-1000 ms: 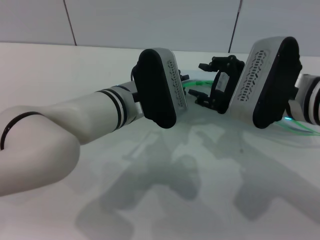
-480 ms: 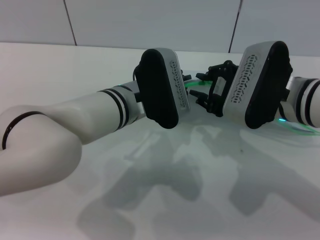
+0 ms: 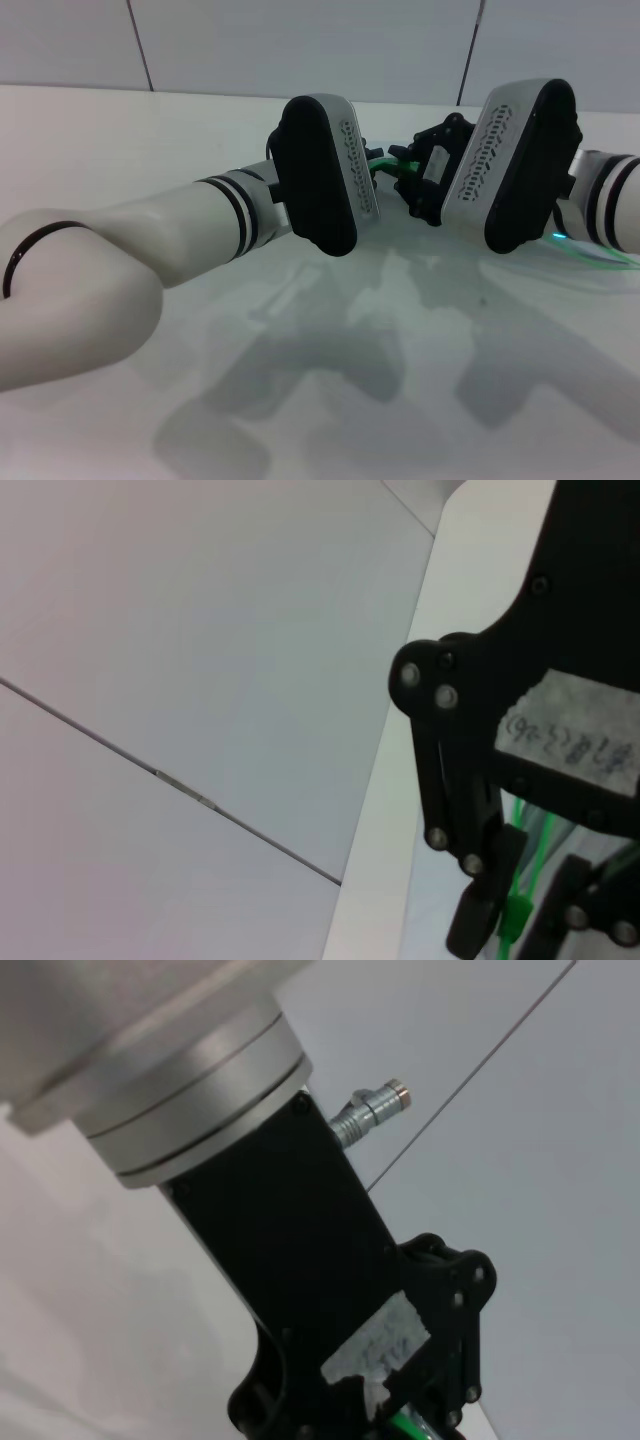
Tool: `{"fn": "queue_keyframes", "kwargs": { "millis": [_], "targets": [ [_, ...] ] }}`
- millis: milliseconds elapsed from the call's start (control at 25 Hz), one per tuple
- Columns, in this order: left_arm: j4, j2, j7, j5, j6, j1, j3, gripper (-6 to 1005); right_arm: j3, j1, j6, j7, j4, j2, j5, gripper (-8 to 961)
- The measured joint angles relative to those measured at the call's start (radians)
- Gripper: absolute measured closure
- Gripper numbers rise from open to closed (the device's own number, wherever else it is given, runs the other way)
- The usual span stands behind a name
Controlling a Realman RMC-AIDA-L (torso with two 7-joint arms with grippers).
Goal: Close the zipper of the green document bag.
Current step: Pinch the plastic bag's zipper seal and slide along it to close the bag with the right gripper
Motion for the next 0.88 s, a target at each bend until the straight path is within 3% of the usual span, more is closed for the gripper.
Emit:
{"fn": "queue_keyframes", "kwargs": {
  "millis": [280,880],
  "targets": [
    [-0.002,0.000,0.000,-0.001,0.000,-0.001,0.000,945,0.010,0.000,0.010,0.018,0.005,0.001,0.002,884],
    [0.006,0.001,0.000,0.006,-0.008,0.020,-0.013,946,0.038,-0.002,0.019,0.027,0.052,-0.002,-0.007,858]
  ]
}}
